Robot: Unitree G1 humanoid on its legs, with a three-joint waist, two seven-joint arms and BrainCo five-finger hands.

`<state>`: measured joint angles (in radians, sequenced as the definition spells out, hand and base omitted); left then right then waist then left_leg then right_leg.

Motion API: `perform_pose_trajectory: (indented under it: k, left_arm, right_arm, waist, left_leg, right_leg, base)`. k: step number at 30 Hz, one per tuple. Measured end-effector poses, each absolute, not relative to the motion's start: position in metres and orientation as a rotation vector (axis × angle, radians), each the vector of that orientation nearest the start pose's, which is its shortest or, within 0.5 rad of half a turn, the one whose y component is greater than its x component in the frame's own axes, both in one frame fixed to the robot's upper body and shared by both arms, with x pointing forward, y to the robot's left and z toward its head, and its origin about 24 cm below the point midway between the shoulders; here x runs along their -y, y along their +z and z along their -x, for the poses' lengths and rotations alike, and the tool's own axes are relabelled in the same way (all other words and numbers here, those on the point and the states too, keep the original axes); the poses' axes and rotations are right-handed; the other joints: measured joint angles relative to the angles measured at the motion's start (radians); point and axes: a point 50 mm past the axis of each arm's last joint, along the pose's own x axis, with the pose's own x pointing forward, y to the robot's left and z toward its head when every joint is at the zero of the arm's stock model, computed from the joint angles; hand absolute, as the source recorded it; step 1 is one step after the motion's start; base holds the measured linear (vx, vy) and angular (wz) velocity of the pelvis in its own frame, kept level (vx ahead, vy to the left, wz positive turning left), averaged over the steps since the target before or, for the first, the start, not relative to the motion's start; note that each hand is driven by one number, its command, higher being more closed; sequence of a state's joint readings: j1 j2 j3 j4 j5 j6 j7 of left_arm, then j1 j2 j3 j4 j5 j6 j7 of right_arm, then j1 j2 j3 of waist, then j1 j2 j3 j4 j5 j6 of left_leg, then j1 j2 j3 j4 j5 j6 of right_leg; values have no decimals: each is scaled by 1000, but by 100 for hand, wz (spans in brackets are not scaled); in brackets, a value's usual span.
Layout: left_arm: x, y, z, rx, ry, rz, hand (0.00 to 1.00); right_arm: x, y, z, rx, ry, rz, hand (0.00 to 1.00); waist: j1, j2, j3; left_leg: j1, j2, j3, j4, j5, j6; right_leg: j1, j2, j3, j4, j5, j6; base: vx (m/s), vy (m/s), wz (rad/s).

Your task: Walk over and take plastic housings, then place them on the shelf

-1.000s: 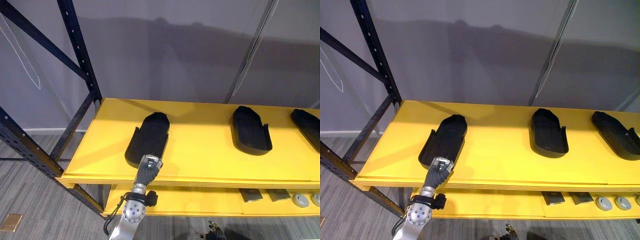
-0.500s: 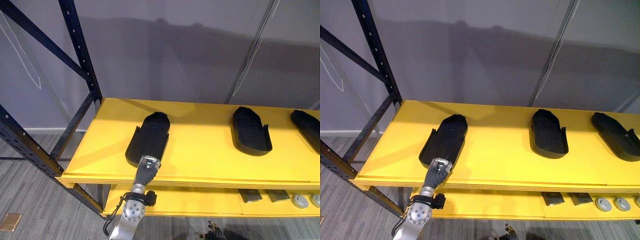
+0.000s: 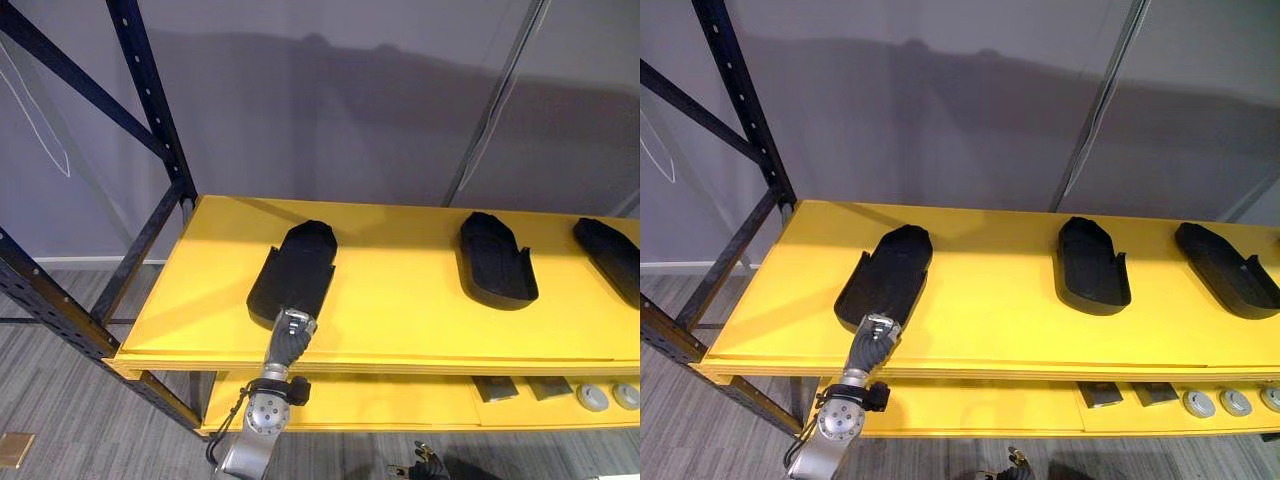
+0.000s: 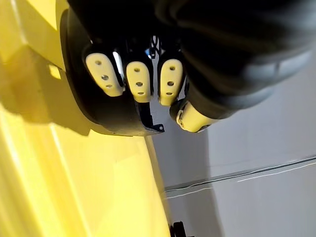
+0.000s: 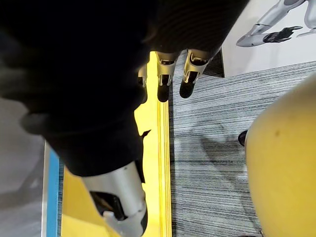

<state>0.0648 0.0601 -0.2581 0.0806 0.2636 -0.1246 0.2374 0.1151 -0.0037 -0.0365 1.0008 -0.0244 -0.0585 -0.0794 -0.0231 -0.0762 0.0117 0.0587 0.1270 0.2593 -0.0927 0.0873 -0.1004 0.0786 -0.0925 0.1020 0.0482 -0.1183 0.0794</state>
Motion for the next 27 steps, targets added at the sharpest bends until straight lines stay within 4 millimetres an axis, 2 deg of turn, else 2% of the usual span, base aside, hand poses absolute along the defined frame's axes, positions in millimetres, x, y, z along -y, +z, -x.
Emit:
perform_pose_trajectory:
  k: [10, 13, 27]
  left_arm:
    - [-110, 25, -251, 66, -28, -334, 100]
    - [-112, 27, -258, 64, -19, -342, 100]
    - [-110, 29, -267, 62, -22, -352, 100]
  right_arm:
    - [162, -160, -99, -1046, -124, 34, 0]
    - [162, -159, -102, -1041, -122, 33, 0]
    - [161, -159, -106, -1036, -127, 21, 0]
  waist:
    - [-23, -3, 1]
    - [-39, -4, 2]
    - [-72, -10, 8]
  left_leg:
    - [-1, 1, 26, 0, -13, -4]
    - [0, 1, 29, 0, -16, -5]
    - [2, 1, 53, 0, -22, -4]
  right_leg:
    - [-12, 1, 25, -5, 2, -2]
    - [-12, 1, 27, -7, 2, -2]
    - [-18, -1, 52, -27, 20, -1]
  base:
    - [4, -1, -7]
    - [0, -6, -2]
    - [-27, -2, -6]
